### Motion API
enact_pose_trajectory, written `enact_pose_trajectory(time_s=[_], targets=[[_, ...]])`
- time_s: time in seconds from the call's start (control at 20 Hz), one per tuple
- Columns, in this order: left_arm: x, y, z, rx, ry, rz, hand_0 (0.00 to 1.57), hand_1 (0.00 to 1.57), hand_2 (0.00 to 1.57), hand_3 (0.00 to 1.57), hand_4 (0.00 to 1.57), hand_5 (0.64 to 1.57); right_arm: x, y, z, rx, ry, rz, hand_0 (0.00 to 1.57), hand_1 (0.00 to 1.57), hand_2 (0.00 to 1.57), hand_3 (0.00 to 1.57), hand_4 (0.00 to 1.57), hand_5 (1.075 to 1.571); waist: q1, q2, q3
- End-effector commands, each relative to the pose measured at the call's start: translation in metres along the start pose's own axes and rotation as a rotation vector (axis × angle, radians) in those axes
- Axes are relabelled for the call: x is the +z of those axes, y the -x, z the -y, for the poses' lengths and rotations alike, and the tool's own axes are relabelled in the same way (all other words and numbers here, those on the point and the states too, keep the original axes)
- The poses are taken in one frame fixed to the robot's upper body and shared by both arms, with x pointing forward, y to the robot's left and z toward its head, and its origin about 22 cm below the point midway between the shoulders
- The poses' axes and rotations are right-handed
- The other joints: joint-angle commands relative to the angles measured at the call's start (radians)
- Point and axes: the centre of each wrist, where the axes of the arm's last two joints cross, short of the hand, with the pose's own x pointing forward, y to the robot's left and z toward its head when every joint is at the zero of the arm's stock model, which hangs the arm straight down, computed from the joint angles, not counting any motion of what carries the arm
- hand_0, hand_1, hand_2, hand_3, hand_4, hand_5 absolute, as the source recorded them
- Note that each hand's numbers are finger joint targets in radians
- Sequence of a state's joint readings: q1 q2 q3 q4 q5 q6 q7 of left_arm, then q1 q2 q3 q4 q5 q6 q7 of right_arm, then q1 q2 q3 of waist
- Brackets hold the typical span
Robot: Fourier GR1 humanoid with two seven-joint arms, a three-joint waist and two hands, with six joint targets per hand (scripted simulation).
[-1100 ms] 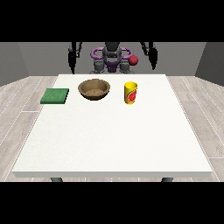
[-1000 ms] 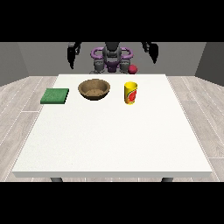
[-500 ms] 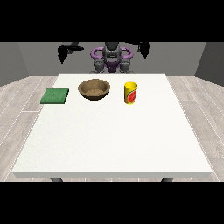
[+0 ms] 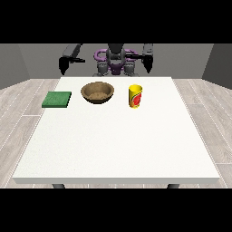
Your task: Pick the cup and pour the ball into the bowl, then pick the bowl and place it on the pad
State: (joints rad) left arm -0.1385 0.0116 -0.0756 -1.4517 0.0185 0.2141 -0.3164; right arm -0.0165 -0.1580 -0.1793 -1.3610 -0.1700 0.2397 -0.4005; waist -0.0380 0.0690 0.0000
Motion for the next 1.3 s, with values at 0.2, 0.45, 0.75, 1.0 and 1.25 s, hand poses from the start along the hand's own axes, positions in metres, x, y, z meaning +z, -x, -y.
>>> enact_pose_trajectory(time_s=[0.2, 0.45, 0.75, 1.0, 1.25], targets=[[-0.069, -0.008, 0.001, -0.002, -0.029, 0.147, 0.0, 0.0, 0.0, 0.0, 0.0, 1.449, -0.054, -0.006, 0.002, -0.011, -0.046, 0.182, 0.0, 0.0, 0.0, 0.0, 0.0, 1.551, -0.023, 0.186, 0.0001], [-0.077, 0.01, -0.023, -0.038, -0.068, 0.151, 0.0, 0.0, 0.0, 0.0, 0.0, 1.449, -0.043, 0.009, 0.025, -0.033, -0.06, 0.169, 0.0, 0.0, 0.0, 0.0, 0.0, 1.548, -0.038, 0.223, 0.0002], [-0.093, 0.019, -0.046, -0.043, -0.089, 0.237, 0.0, 0.0, 0.0, 0.0, 0.0, 1.413, -0.069, 0.006, 0.015, -0.046, -0.053, 0.278, 0.0, 0.0, 0.0, 0.0, 0.0, 1.548, -0.049, 0.329, -0.0002], [-0.107, 0.028, -0.045, -0.042, -0.125, 0.204, 0.0, 0.0, 0.0, 0.0, 0.0, 1.396, -0.075, 0.012, 0.002, -0.048, -0.097, 0.261, 0.0, 0.0, 0.0, 0.0, 0.0, 1.547, -0.077, 0.325, -0.0004], [-0.118, 0.025, -0.039, -0.067, -0.147, 0.238, 0.0, 0.0, 0.0, 0.0, 0.0, 1.391, -0.068, 0.017, 0.02, -0.037, -0.109, 0.282, 0.0, 0.0, 0.0, 0.0, 0.0, 1.548, -0.107, 0.367, 0.0]])
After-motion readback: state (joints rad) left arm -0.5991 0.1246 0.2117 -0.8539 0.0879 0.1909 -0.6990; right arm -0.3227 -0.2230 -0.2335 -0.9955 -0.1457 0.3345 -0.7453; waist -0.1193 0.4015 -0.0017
